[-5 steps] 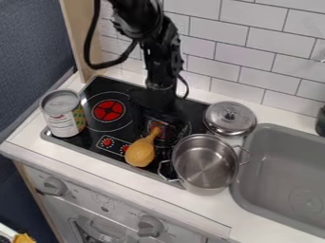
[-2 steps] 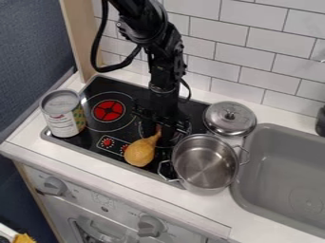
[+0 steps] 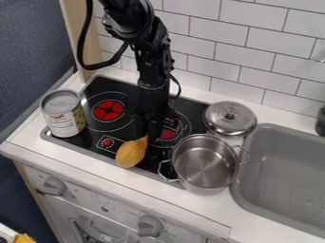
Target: Moved the brown object to the upper side of the burner
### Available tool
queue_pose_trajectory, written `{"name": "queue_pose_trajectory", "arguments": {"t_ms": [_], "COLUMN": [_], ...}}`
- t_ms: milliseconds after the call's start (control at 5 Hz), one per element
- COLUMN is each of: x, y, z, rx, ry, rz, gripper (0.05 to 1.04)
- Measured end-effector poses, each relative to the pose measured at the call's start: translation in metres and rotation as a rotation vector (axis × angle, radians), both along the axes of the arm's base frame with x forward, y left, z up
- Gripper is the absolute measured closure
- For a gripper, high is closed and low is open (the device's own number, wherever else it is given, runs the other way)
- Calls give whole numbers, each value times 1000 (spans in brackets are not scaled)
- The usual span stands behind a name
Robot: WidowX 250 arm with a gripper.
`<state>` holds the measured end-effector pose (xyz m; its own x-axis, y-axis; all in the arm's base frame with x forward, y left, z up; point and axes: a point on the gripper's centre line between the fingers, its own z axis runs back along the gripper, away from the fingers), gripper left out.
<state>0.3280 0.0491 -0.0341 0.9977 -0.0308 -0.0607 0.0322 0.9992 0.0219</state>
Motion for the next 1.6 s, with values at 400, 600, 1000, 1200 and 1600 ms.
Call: {"name": "queue_pose_trajectory", "arguments": {"t_ms": [400, 600, 1000, 1200, 1600], "x": [17, 24, 39, 49, 72], "y": [1, 3, 0, -9, -26], "z": [34, 50, 60, 63, 40], "rx": [47, 80, 145, 176, 167], "ry": [27, 13, 35, 19, 26], "rz": [-265, -420, -882, -1094, -1312], "gripper": [868, 868, 868, 868, 868]}}
